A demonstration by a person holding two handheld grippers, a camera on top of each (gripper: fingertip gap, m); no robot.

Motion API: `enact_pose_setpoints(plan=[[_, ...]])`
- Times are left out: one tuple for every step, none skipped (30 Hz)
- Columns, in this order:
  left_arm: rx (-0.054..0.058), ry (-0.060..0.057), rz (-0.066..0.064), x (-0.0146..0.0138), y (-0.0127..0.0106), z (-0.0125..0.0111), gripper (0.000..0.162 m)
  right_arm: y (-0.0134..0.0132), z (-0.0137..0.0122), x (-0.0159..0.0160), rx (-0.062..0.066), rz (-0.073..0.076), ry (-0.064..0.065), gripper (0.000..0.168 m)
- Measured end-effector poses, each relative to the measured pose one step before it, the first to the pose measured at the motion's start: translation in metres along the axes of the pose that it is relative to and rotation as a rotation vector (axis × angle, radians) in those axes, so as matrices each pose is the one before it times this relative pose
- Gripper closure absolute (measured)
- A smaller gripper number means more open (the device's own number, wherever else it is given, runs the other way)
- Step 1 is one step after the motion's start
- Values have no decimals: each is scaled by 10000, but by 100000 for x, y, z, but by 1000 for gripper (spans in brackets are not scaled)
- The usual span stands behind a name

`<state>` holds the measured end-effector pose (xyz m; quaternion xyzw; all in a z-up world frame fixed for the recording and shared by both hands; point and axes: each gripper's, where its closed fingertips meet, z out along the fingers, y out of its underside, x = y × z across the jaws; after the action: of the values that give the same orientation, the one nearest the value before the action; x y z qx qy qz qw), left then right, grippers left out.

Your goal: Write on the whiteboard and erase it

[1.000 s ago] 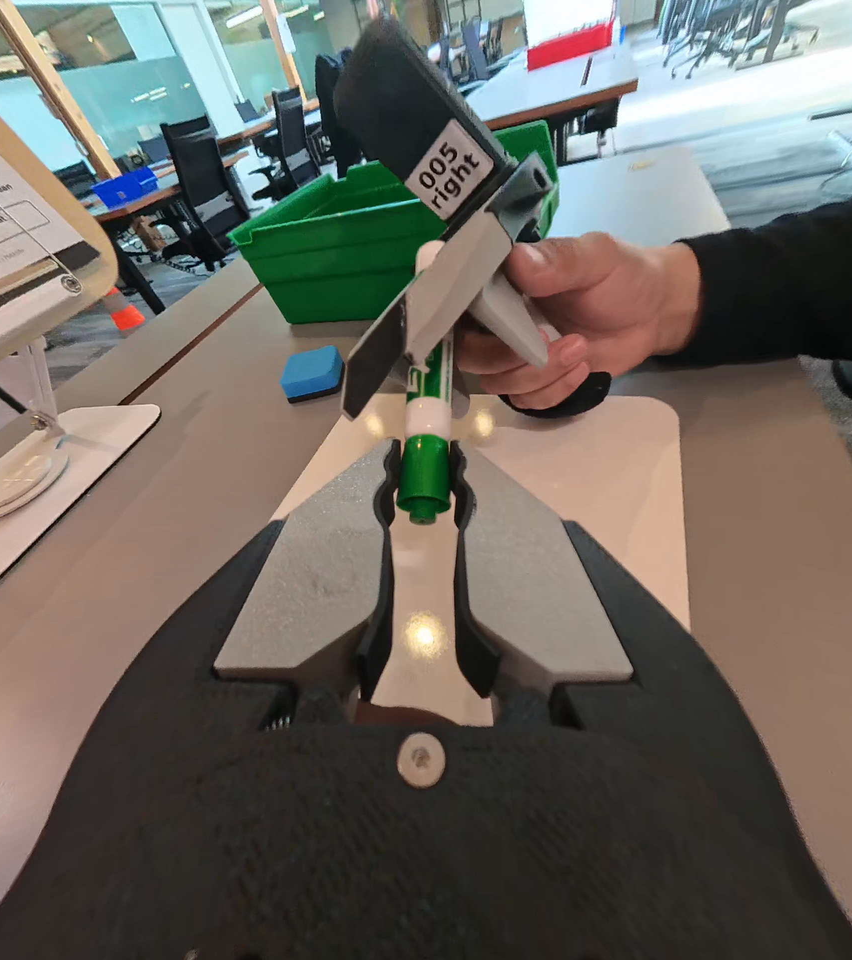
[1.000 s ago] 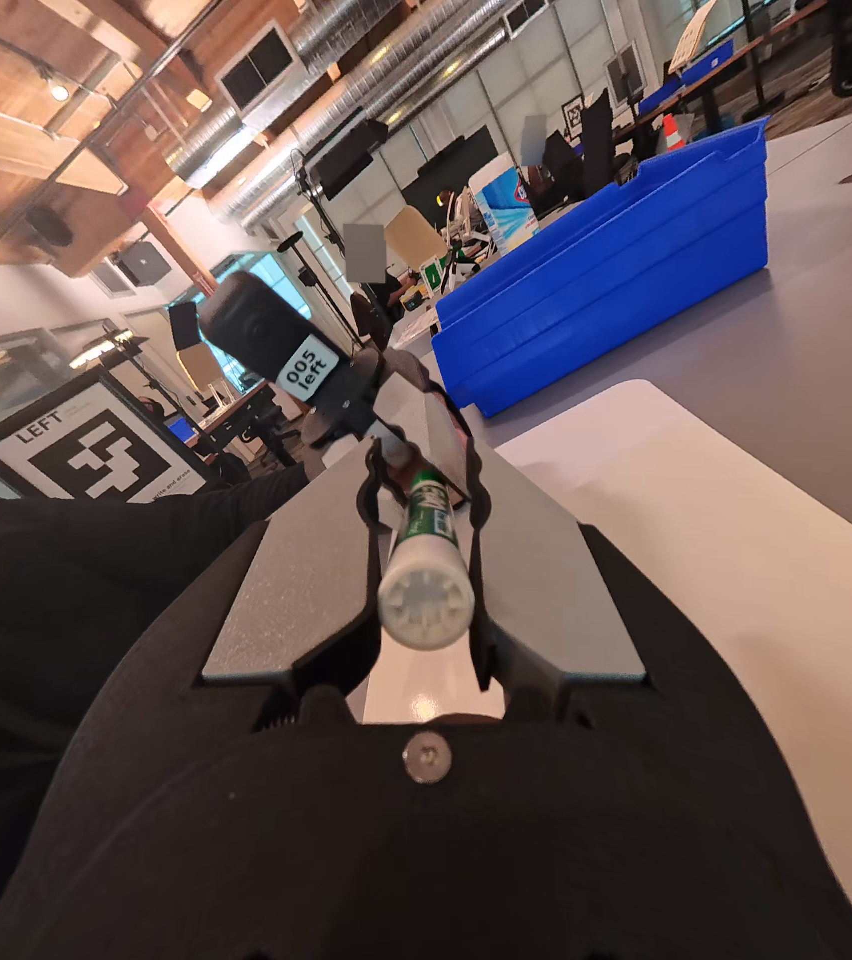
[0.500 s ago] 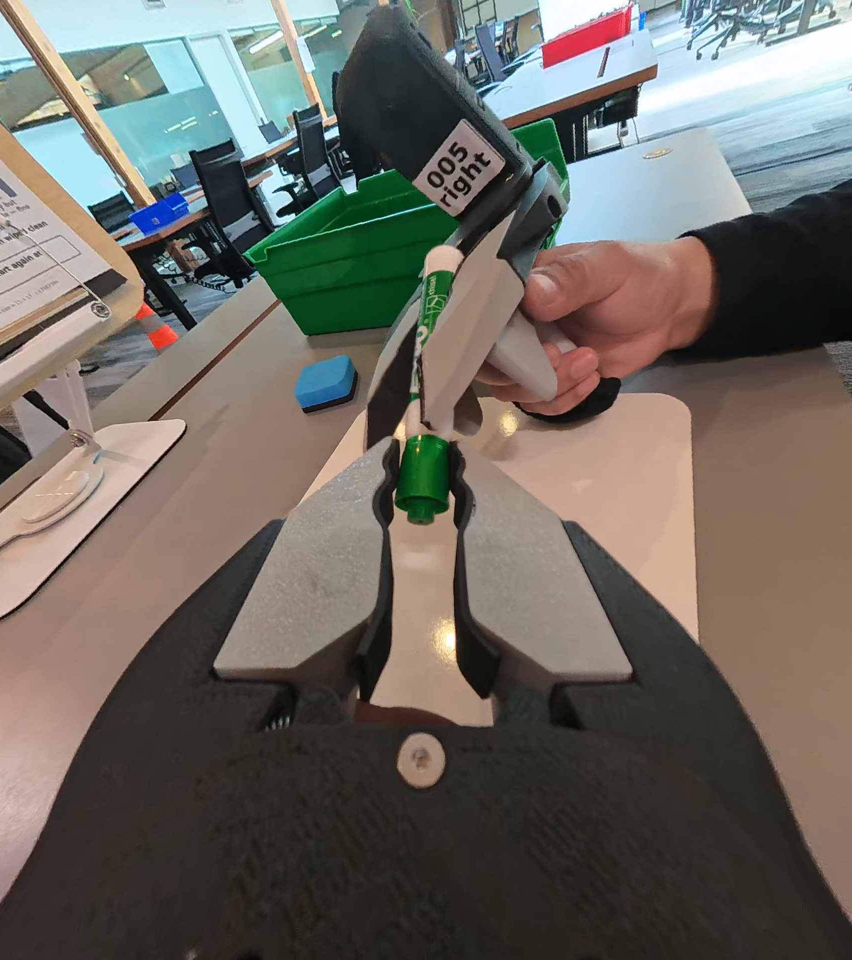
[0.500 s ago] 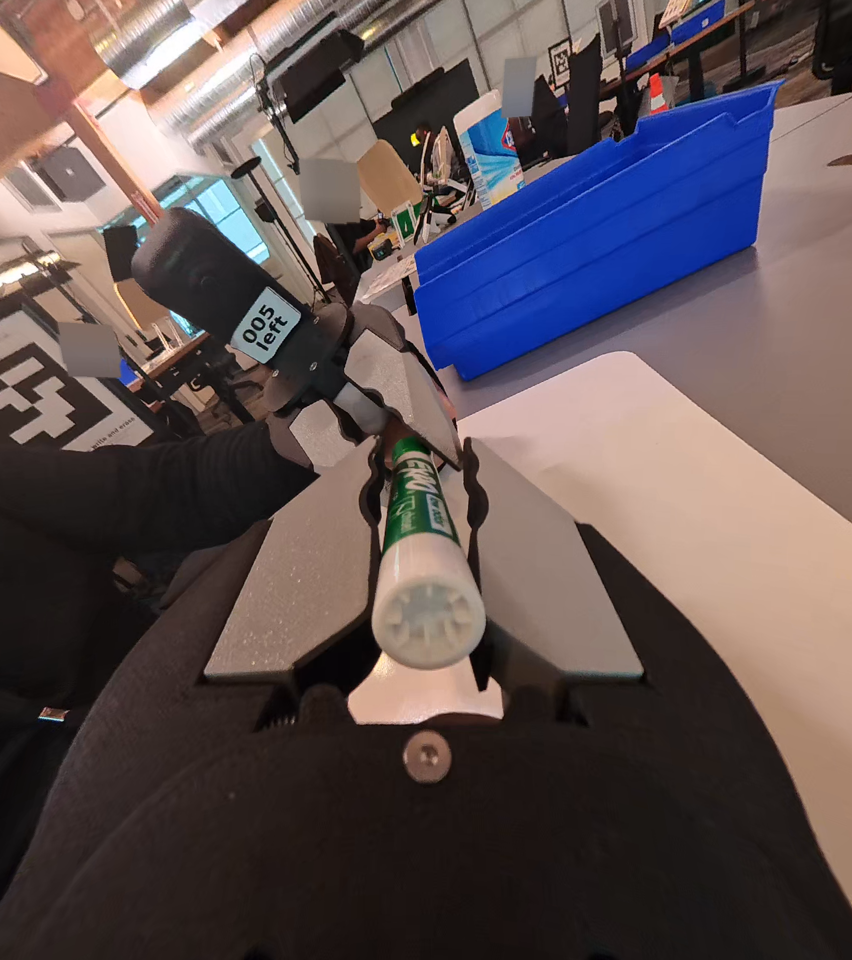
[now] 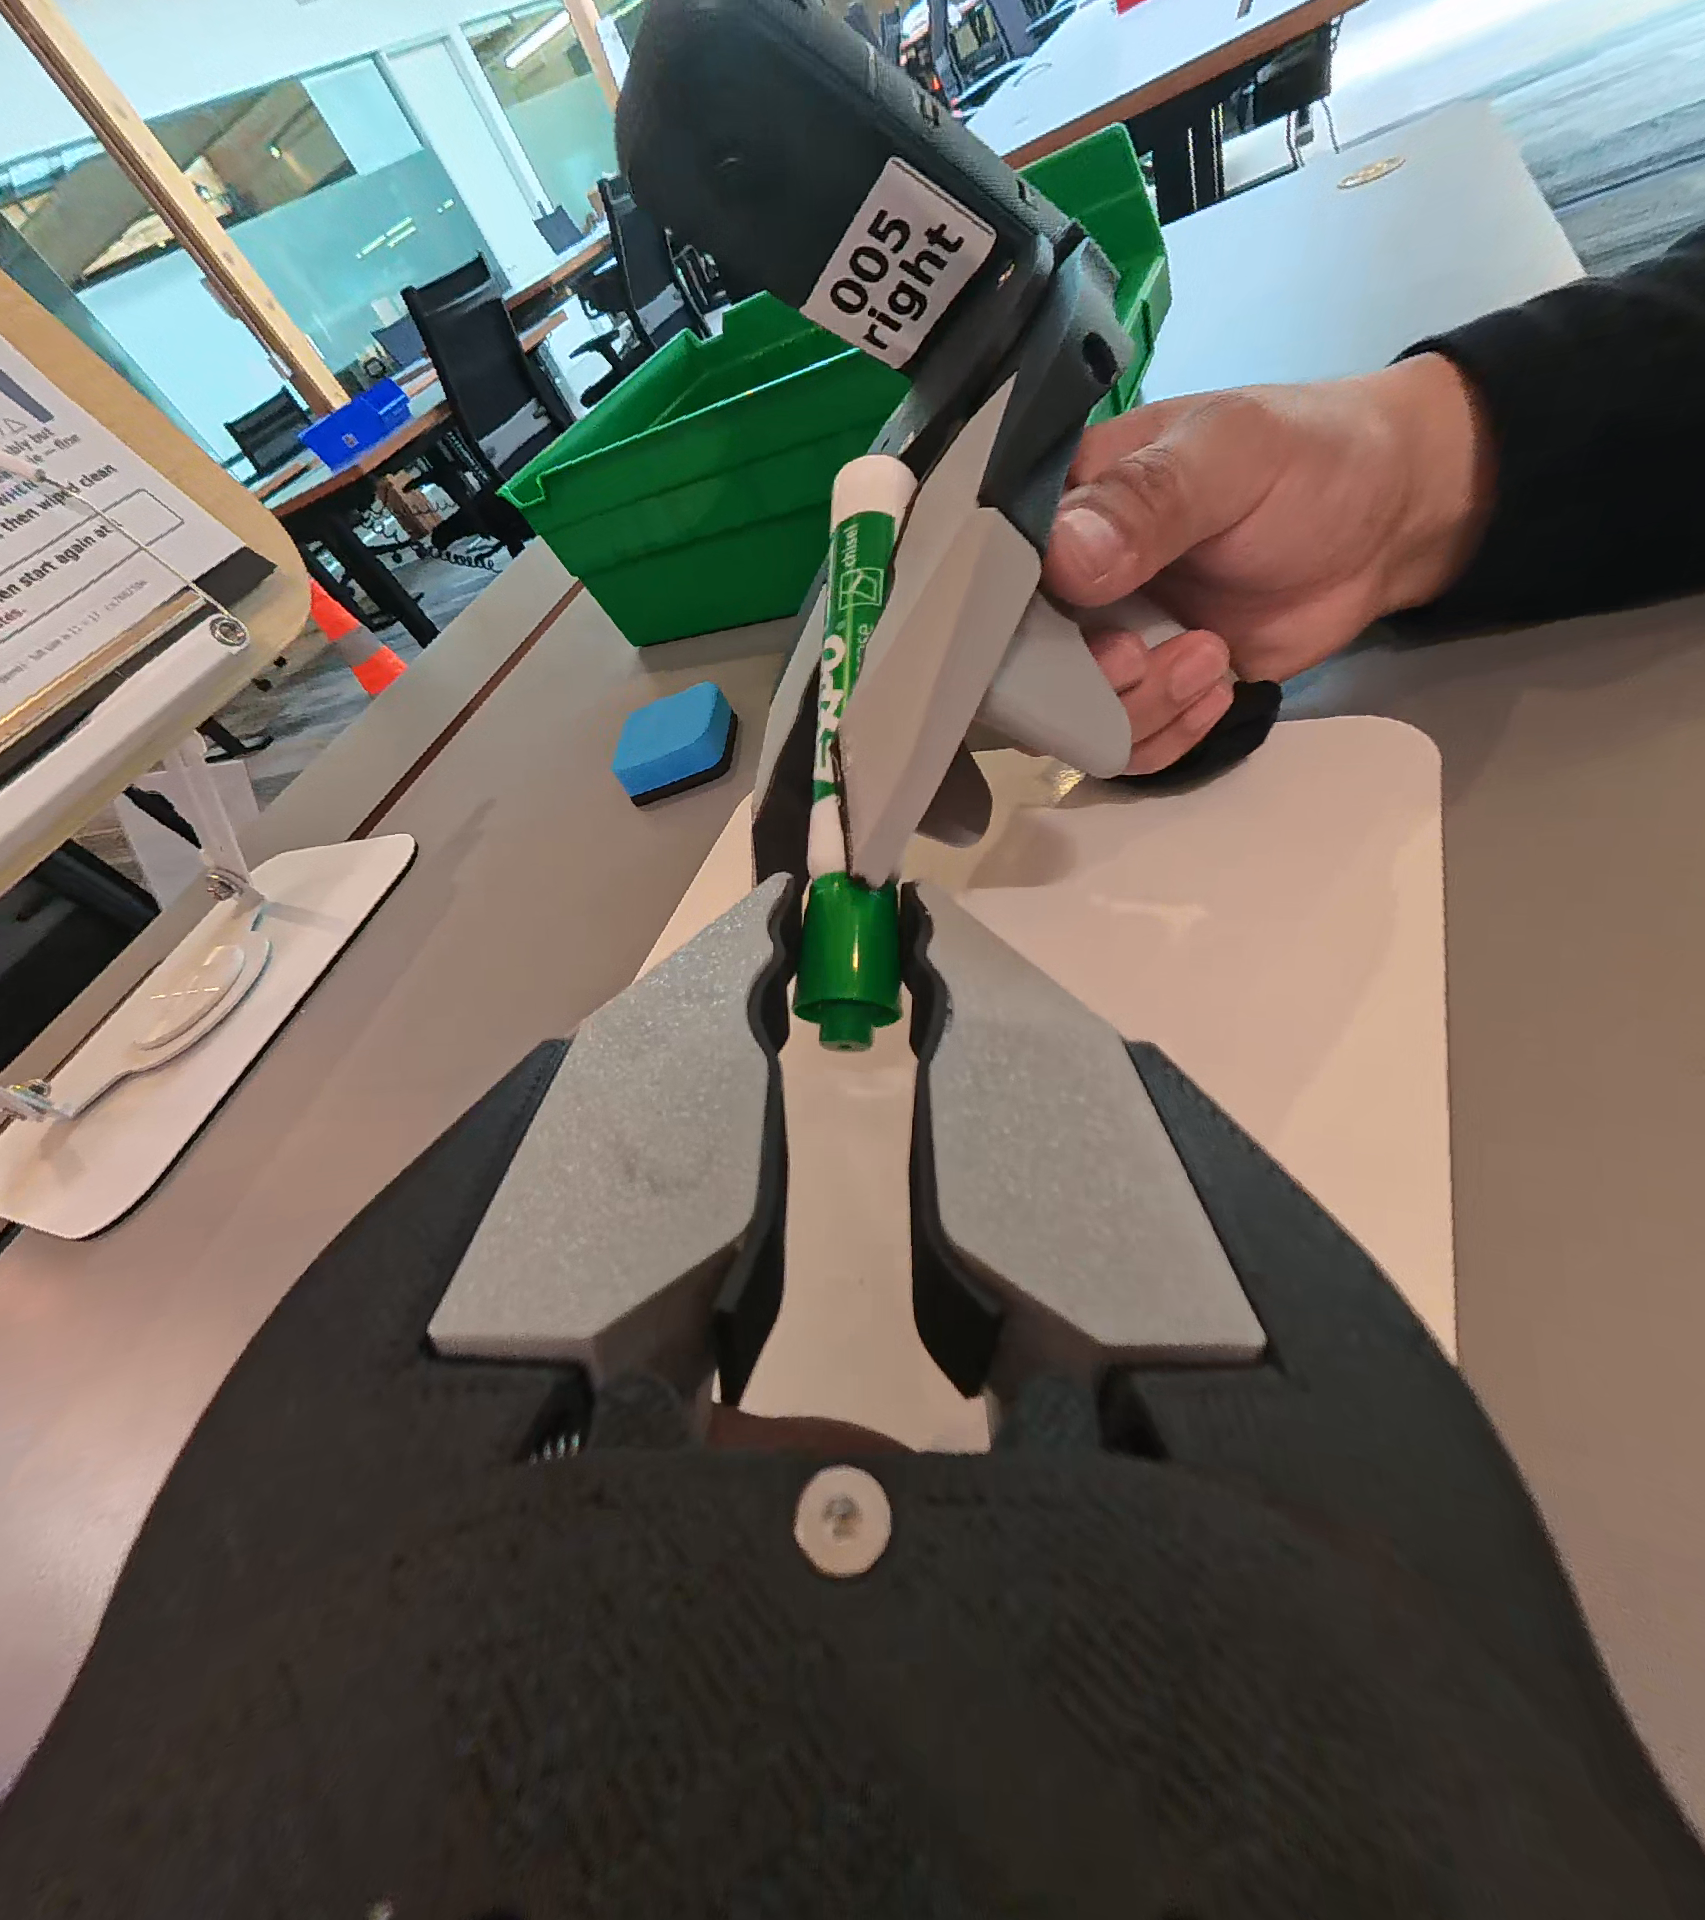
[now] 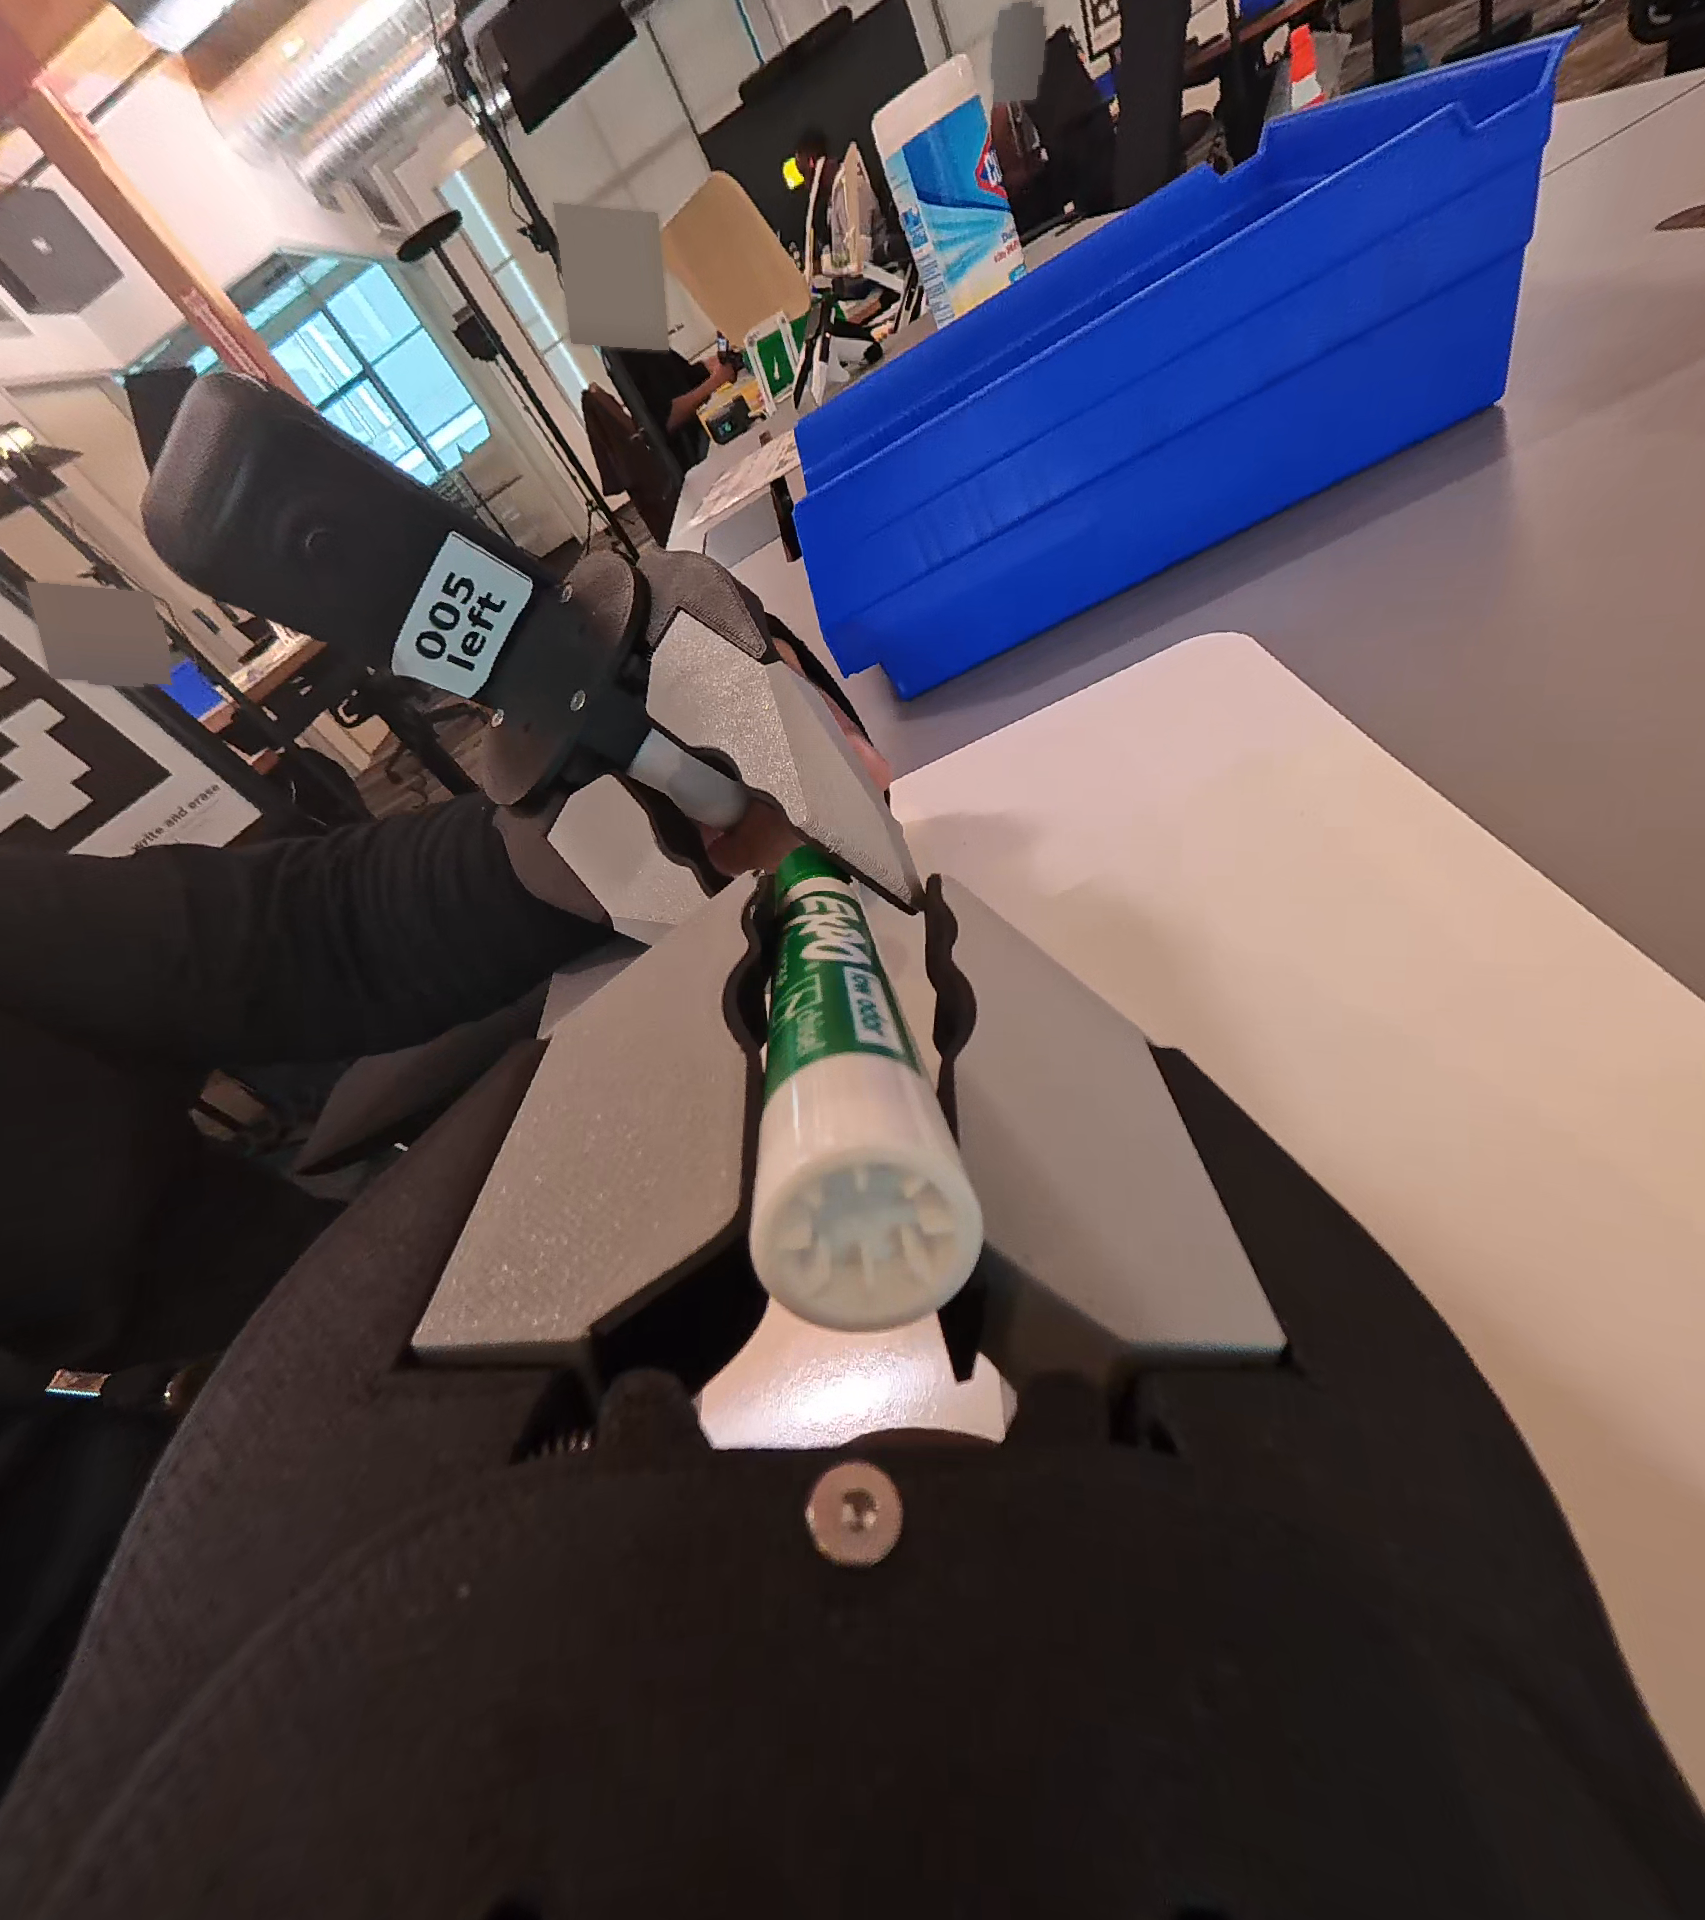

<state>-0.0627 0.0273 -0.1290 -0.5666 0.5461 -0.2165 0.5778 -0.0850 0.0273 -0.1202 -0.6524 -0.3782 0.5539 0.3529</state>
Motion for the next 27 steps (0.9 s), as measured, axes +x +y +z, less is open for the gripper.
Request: enact_pose_setpoints(plan=[[39, -14, -7, -30, -56, -26, 146, -52, 9, -23, 36, -36, 6, 142], [10, -6, 0, -14, -7, -10, 146, -29, 18, -12, 17, -19, 8, 142], [-7, -11, 8, 6, 5, 7, 146, 9, 1, 11, 0, 8, 9, 142], [8, -11, 21, -6, -11, 8, 146, -9, -1, 10, 10, 11, 2, 142], [16, -3, 13, 17, -22, 1, 146, 1, -13, -7, 7, 6, -7, 142], [8, 2, -2, 3, -12, 6, 146, -8, -2, -14, 9, 14, -13, 142], [0, 0, -11, -14, -3, 6, 146, 2, -1, 10, 5, 30, -13, 142], [-2, 4, -19, 1, -4, 13, 146, -7, -4, 12, 5, 15, 0, 142], [11, 26, -23, 18, -17, -15, 146, 19, -6, -14, -11, 11, -14, 142], [11, 12, -33, 9, -20, -6, 146, 8, -8, -36, -12, 23, -27, 142], [-14, -7, -13, -3, 15, 12, 146, -1, 2, 22, 6, 61, -6, 142], [-13, 0, 21, 23, 16, 22, 146, 23, 0, 19, -13, 68, -19, 142], [3, -11, 35, 26, -10, 0, 146, 4, -12, -19, -6, 26, -23, 142], [9, -36, 37, -10, -18, 3, 146, -10, -4, -21, -2, -10, -7, 142], [-2, -45, 37, -23, -3, -5, 146, -15, -5, -2, 9, -3, 6, 142], [-7, -53, 43, -37, 8, 16, 146, -11, 3, 19, 14, 22, 4, 142], [-5, -58, 54, -43, 2, 12, 146, -16, -5, 27, 23, 50, -13, 142], [-6, -50, 55, -25, 9, 22, 146, -18, -15, 13, 12, 38, -21, 142], [2, -46, 56, -19, 1, 5, 146, -10, -9, 12, 10, 11, -13, 142], [15, -53, 40, -34, -24, -16, 146, -24, -5, -3, 17, 23, -24, 142], [21, -170, -35, -242, -25, -43, 143, -28, -44, 100, 24, 60, 24, 142], [44, -422, -200, -730, -42, -104, 122, -8, -131, 311, 8, 62, 133, 143], [-6, -168, -342, -531, 22, -117, 112, -65, -201, 158, 29, 87, 0, 143], [-36, 22, -421, -355, 86, -111, 107, -185, -249, -84, 114, 90, -143, 143], [30, 40, -277, -328, -14, -136, 112, -294, -252, -133, 162, 22, -118, 144], [147, 10, -122, -232, -158, -172, 115, -323, -224, 93, 182, -63, 68, 144], [84, -39, -53, -177, -67, -112, 117, -219, -172, 162, 113, -13, 82, 144]])
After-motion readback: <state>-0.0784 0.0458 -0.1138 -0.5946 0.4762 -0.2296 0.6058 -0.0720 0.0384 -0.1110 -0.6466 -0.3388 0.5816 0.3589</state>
